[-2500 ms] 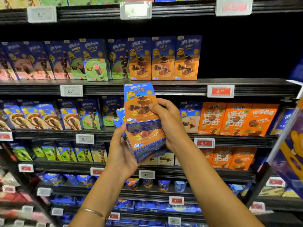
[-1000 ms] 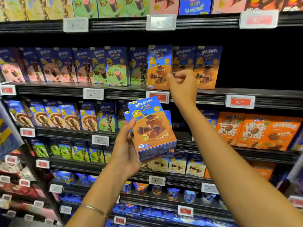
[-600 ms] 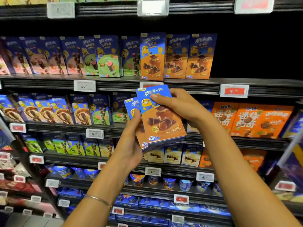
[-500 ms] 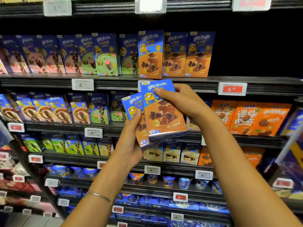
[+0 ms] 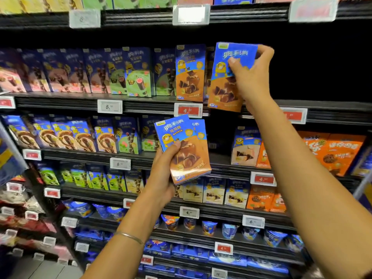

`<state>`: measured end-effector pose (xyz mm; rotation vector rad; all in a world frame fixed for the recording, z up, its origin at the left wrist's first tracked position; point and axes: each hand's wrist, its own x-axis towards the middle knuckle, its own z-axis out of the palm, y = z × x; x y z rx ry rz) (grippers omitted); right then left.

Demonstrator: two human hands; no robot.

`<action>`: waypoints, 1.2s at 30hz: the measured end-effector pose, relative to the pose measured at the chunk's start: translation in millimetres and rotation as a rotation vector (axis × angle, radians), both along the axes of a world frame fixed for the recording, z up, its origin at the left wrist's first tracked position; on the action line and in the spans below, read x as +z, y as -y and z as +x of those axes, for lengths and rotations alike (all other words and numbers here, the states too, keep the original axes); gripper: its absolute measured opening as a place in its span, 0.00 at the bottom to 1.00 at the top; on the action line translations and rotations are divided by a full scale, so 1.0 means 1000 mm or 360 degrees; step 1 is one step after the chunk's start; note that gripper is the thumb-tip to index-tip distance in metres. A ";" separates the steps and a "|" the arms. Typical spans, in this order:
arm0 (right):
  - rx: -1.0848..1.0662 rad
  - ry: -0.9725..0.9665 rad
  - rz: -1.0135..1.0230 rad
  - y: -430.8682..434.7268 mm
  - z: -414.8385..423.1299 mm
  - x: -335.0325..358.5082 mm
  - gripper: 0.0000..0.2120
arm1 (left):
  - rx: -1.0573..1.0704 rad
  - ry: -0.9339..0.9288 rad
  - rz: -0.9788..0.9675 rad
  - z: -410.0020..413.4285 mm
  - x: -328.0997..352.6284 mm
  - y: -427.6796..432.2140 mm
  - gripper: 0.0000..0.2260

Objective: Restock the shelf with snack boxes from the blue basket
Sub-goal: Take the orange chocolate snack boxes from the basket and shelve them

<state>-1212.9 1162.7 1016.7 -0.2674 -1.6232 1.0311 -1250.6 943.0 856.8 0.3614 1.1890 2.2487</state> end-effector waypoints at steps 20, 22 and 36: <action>-0.0516 0.0445 0.0206 -0.035 -0.057 -0.031 0.33 | -0.0088 -0.0098 0.0076 -0.008 0.013 0.004 0.28; -0.0527 0.0500 0.0243 -0.037 -0.056 -0.042 0.34 | -0.0085 -0.0108 0.0069 -0.010 0.012 0.002 0.29; 0.0179 0.0491 -0.0046 0.018 0.018 -0.072 0.13 | -0.0094 -0.0225 0.0232 -0.009 0.042 -0.032 0.28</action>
